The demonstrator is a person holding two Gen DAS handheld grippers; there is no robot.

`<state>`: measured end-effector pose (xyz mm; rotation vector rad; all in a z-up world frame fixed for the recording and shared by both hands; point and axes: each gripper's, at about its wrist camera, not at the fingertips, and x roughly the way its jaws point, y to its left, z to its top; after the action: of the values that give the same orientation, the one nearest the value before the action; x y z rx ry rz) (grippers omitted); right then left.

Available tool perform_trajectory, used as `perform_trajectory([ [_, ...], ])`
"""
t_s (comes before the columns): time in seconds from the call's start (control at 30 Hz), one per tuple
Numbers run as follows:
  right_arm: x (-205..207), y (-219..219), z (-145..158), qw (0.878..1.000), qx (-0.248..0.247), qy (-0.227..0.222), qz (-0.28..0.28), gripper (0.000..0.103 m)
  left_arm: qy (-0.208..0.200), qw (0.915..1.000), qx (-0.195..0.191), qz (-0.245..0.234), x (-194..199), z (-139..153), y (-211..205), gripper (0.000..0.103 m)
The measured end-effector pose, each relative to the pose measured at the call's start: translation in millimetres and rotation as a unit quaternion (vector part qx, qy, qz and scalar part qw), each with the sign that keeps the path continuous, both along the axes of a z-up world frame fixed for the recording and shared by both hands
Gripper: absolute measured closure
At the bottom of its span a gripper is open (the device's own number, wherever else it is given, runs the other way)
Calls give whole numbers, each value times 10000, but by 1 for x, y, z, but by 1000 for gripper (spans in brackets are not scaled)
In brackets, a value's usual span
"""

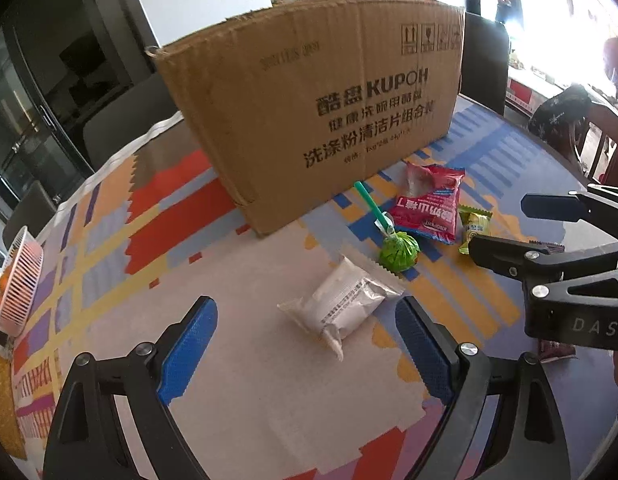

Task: Organize snacks
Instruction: 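Grasp the white biscuit bag with the left tool while the right tool grasps the yellow-green packet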

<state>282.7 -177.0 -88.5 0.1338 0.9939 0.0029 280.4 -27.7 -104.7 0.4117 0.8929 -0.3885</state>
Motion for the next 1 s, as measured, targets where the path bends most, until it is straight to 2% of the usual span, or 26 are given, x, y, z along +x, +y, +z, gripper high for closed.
perform_trajectory([
  [0.1,4,-2,-4,10000,42,70,-12,31,124,9999,-71,-3,7,-6,-3,12],
  [0.3,11,-7,-9,9998,120,150,-50,31,350,9992,-202,42,17,-18,-8,22],
  [0.43,13,-7,-10,9998,151,163,-16,36,639,9967,-482,138,22,-22,-8,36],
  [0.63,16,-9,-14,9994,255,214,44,41,740,9947,-632,344,19,-23,-4,53],
  [1.0,26,-1,-17,9993,250,203,189,49,811,9915,-875,526,7,-22,-4,57],
])
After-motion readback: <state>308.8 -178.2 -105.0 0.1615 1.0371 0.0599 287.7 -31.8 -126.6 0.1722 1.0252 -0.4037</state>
